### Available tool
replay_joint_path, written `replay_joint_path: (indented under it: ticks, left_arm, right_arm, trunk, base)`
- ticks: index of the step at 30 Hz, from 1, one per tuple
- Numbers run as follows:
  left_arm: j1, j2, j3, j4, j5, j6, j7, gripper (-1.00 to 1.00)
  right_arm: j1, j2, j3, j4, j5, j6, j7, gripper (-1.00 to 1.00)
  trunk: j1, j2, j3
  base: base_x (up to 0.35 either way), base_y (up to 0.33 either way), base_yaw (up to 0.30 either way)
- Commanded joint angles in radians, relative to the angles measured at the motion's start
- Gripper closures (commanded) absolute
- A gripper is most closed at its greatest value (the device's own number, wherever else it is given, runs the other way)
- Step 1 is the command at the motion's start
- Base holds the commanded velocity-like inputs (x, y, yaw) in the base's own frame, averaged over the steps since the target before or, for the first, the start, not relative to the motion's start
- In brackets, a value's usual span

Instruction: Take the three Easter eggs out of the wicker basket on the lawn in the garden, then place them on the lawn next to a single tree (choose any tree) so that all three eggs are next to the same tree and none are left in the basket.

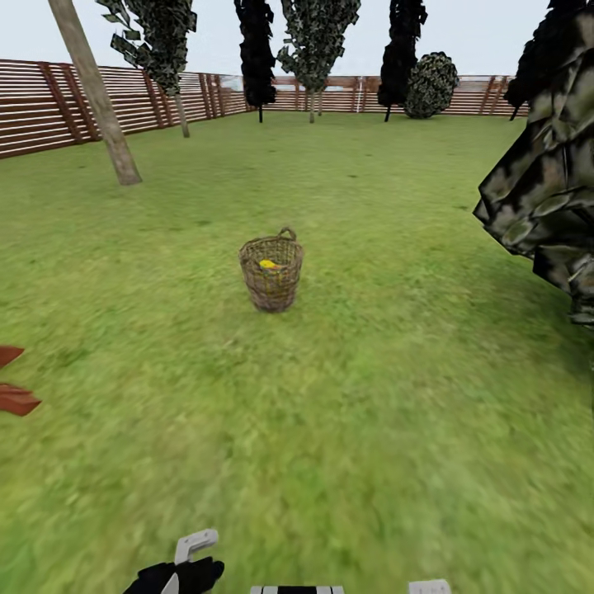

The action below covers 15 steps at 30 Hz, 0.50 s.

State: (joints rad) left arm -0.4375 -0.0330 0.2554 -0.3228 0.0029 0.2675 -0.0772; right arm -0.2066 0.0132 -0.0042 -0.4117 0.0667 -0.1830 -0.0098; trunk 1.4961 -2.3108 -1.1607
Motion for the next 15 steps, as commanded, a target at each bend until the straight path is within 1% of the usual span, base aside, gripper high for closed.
replay_joint_path:
  ticks: [1,15]
  left_arm:
    - [0.0,-0.001,0.007,-0.002,0.0,0.007,-0.004,-1.0]
    - [0.0,-0.001,0.007,-0.002,0.0,0.007,-0.004,-1.0]
  right_arm:
    - [0.0,0.0,-0.001,0.001,0.007,-0.003,-0.001,-1.0]
    - [0.0,0.001,0.001,0.001,0.007,-0.002,-0.002,-1.0]
  trunk:
    - [0.0,0.0,-0.001]
    - [0.0,0.0,-0.001]
  base:
    - [0.331,0.0,-0.034]
    - [0.331,0.0,-0.004]
